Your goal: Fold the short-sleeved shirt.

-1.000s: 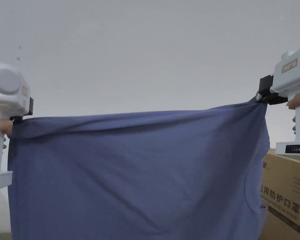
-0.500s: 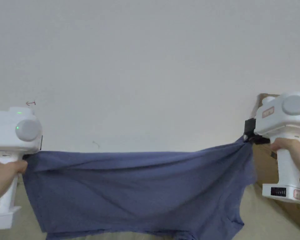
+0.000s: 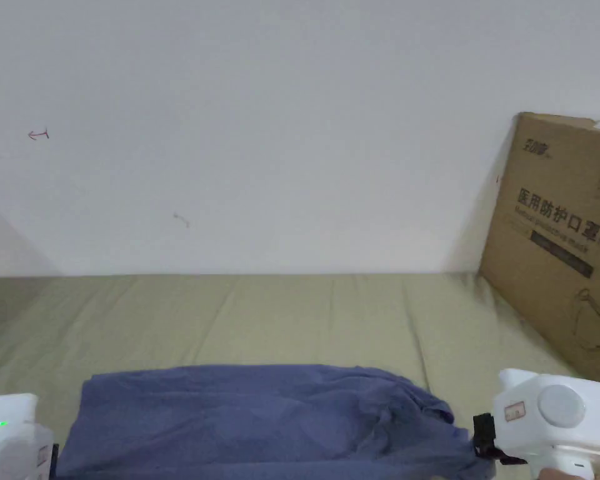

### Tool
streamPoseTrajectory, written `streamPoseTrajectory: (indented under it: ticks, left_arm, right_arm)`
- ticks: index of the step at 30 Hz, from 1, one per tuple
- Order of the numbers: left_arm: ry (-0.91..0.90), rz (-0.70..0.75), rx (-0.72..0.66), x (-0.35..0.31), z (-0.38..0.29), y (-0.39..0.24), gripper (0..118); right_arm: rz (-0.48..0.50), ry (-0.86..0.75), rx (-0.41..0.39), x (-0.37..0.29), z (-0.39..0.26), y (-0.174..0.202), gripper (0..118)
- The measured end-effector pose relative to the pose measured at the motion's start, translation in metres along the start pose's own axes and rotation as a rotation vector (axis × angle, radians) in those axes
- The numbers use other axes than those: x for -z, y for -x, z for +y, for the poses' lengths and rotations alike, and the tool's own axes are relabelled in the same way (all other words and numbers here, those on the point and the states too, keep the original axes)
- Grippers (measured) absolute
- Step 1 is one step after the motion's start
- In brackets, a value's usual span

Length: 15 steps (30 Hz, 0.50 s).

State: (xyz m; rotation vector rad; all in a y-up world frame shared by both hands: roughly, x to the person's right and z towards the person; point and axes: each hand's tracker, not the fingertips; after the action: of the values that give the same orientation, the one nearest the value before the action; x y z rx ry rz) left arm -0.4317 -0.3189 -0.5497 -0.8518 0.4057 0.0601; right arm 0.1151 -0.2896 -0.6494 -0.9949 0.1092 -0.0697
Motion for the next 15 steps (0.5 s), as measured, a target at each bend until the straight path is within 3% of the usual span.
streamPoseTrajectory:
  ticks: [3,10,15]
  left_arm:
    - [0.000,-0.002,0.040,-0.029,-0.042,0.022,1]
    - [0.007,-0.026,0.058,-0.127,-0.139,0.081,1]
    - [0.088,-0.050,0.068,-0.174,-0.216,0.107,1]
  right_arm:
    - [0.048,0.025,0.076,-0.022,-0.050,-0.015,6]
    - [0.044,0.053,0.020,-0.110,-0.190,-0.028,6]
    - [0.024,0.078,0.050,-0.149,-0.274,-0.046,6]
